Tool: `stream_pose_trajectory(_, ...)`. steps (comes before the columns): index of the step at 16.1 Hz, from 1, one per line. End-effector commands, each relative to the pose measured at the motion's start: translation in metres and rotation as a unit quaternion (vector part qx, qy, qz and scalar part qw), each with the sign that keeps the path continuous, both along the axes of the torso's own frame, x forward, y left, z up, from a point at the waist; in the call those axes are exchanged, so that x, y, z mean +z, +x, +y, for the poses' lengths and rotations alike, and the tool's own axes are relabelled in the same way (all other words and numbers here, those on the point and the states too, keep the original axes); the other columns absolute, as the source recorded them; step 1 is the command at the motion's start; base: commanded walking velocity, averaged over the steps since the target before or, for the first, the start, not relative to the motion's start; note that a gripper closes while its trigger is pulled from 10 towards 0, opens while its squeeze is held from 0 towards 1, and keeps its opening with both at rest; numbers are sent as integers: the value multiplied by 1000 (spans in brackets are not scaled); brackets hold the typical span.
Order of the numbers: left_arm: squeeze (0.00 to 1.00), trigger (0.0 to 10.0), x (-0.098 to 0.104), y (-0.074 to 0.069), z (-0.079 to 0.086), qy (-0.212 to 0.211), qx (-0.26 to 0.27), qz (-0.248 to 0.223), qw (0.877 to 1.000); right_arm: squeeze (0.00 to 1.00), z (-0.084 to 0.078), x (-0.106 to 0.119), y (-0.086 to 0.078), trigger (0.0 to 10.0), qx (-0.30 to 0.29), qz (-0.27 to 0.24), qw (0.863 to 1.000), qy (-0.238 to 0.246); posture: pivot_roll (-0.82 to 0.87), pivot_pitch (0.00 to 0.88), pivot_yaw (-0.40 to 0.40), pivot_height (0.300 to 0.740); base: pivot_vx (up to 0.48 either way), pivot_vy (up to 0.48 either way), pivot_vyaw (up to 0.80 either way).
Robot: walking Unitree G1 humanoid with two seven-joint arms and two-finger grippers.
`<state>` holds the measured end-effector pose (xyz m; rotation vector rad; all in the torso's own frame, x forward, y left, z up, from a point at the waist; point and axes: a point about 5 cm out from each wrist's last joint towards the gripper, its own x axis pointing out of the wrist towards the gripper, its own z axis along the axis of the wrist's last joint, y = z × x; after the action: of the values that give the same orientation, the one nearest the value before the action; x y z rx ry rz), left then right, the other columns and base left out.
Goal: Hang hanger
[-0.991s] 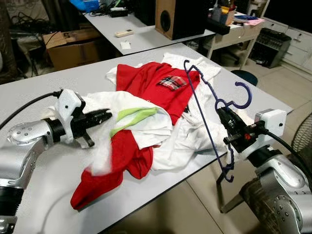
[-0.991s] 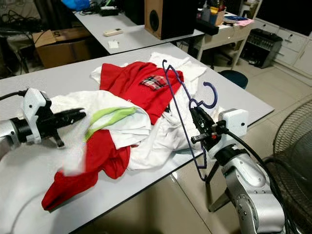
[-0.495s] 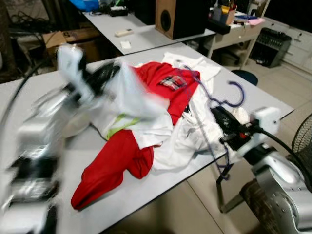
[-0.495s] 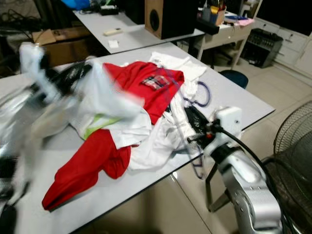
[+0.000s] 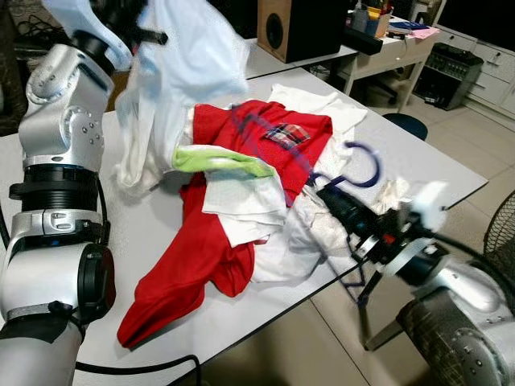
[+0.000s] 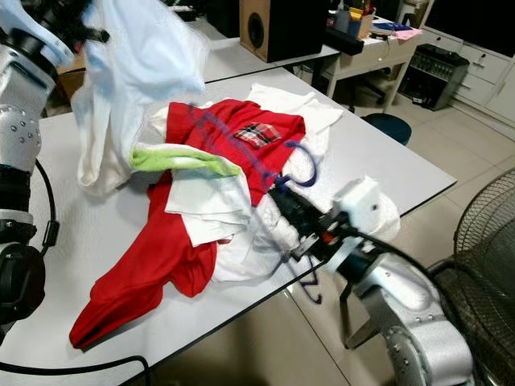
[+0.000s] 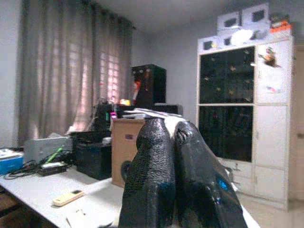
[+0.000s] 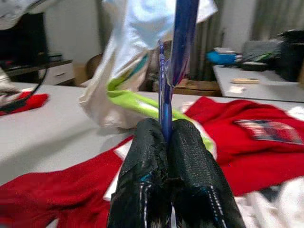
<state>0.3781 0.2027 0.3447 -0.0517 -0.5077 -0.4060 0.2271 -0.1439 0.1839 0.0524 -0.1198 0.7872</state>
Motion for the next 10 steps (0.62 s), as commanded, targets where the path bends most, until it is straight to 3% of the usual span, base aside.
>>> stream_pose_trajectory(1,0,0,6,-2,-10,36,-25,-8,999,0,5,0,-4,10000,27,6,1000,-6,12,0,15,740,0,0,0)
stream_pose_trajectory(4,0,0,-10,-4,-31,117,-59,8,991,0,4,5,1,10000,8,-11,1000,5,21,0,4,740,0,0,0)
stream_pose_trajectory(5,0,0,-37,2,-47,160,-59,50,984,0,-2,22,1,10000,9,-28,998,64,7,0,15,740,0,0,0)
stream_pose_trajectory(6,0,0,-87,9,-71,232,-62,110,964,0,-7,42,-15,10000,52,-47,991,113,-11,0,29,740,0,0,0)
stream_pose_trajectory(8,0,0,-112,10,-84,237,-70,138,959,0,-13,45,-25,10000,60,-50,991,112,-11,0,29,740,0,0,0)
stream_pose_trajectory(10,0,0,-156,7,-98,257,-89,201,941,0,-29,46,-32,10000,24,-48,991,122,-31,0,37,740,0,0,0)
